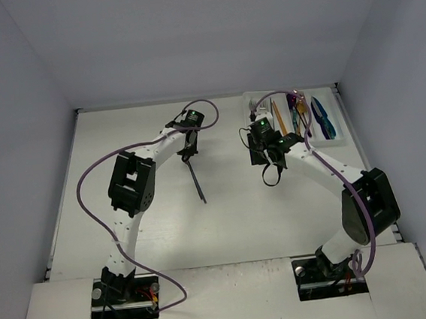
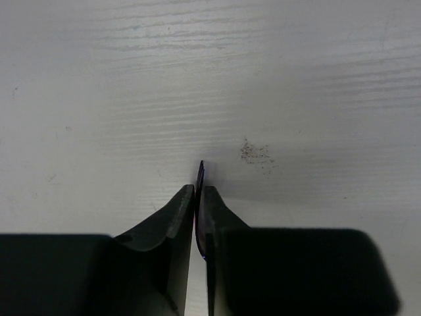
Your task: Sort the eating utensils into containers
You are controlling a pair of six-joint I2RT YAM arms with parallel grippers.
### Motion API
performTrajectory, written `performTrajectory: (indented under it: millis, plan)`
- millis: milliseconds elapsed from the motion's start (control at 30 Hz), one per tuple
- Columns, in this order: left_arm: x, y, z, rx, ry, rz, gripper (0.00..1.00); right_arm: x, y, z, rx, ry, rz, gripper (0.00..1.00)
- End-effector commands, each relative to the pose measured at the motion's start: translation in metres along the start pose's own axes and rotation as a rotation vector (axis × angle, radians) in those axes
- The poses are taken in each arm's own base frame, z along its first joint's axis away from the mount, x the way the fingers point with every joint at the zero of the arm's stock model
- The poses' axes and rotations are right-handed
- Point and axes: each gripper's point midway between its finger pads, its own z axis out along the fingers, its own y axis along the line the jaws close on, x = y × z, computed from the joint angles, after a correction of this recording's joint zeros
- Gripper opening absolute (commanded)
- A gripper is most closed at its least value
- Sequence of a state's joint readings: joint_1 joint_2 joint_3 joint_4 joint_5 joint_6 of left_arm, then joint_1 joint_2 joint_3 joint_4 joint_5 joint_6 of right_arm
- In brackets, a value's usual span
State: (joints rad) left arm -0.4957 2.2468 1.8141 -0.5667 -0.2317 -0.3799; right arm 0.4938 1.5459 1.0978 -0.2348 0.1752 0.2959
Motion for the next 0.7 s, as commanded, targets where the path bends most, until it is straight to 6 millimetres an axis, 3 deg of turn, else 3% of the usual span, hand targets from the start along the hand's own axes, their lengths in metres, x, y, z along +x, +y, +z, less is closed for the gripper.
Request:
performTrajectory:
  millis: [0, 167, 267, 367, 433, 567, 667]
  plan:
    - [-0.024, 0.001, -0.017, 0.013, -0.057, 0.003, 0.00, -0.022, 0.006, -0.018, -0.032, -0.090, 0.037, 0.33]
    - [-0.030, 0.002, -0.022, 0.017, -0.073, 0.014, 0.00, -0.025, 0.016, -0.024, -0.066, -0.100, 0.029, 0.33]
    - [-0.044, 0.011, -0.039, 0.015, -0.116, -0.003, 0.00, -0.032, 0.033, -0.033, -0.127, -0.116, 0.019, 0.33]
    - [-0.065, 0.019, -0.072, 0.037, -0.189, -0.027, 0.00, -0.042, 0.060, -0.048, -0.227, -0.135, 0.002, 0.33]
    - [-0.082, 0.022, -0.105, 0.076, -0.263, -0.051, 0.00, -0.047, 0.077, -0.057, -0.300, -0.138, -0.014, 0.34]
    - [-0.095, 0.014, -0.149, 0.211, -0.380, -0.102, 0.00, -0.063, 0.112, -0.079, -0.457, -0.153, -0.039, 0.42]
    - [-0.109, 0.005, -0.193, 0.354, -0.503, -0.168, 0.00, -0.075, 0.131, -0.092, -0.536, -0.170, -0.053, 0.46]
